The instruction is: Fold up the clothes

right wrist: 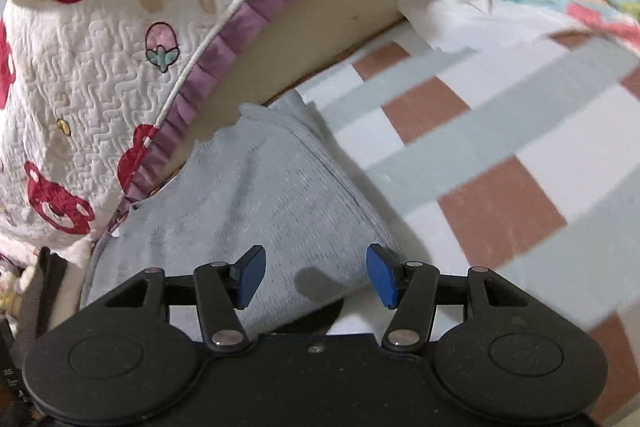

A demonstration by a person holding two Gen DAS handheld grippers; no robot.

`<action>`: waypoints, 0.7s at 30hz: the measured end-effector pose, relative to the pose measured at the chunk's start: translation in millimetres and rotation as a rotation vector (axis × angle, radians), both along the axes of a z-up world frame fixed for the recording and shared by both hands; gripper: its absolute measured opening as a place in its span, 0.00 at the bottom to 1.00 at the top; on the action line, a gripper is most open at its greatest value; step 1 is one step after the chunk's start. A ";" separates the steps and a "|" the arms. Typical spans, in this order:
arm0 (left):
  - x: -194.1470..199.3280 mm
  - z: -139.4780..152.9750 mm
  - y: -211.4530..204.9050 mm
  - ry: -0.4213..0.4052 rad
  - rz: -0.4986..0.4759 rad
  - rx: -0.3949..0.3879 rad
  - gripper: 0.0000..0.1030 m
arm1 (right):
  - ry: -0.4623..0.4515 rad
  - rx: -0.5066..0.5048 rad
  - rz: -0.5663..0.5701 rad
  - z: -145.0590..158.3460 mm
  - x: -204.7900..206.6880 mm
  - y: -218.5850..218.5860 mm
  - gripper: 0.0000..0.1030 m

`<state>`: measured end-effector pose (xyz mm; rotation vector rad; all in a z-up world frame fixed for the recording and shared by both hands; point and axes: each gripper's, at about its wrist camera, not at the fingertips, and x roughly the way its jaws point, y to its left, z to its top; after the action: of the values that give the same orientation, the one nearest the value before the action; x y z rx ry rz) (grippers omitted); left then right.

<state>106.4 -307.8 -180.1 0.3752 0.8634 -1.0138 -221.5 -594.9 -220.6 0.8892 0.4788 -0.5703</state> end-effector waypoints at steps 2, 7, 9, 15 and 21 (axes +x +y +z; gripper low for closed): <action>-2.0 2.7 1.2 0.008 0.016 -0.007 0.72 | -0.024 0.060 -0.004 -11.6 -3.5 3.1 0.60; -13.8 5.8 -1.2 0.056 0.005 -0.051 0.76 | -0.069 0.154 0.003 -35.7 1.0 15.2 0.60; -19.0 5.2 -4.0 0.066 0.000 -0.056 0.77 | -0.092 0.129 0.005 -38.5 5.4 17.2 0.60; -18.2 -0.4 -8.0 0.077 0.060 -0.037 0.77 | -0.234 0.199 -0.090 -54.6 19.8 -6.0 0.64; -21.1 -3.0 -9.6 0.076 0.093 -0.038 0.77 | -0.250 0.123 -0.099 -56.2 43.7 -1.8 0.65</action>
<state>85.2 -317.4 -183.0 0.2641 0.9202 -0.9620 -177.9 -596.7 -276.9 1.0908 0.2457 -0.5145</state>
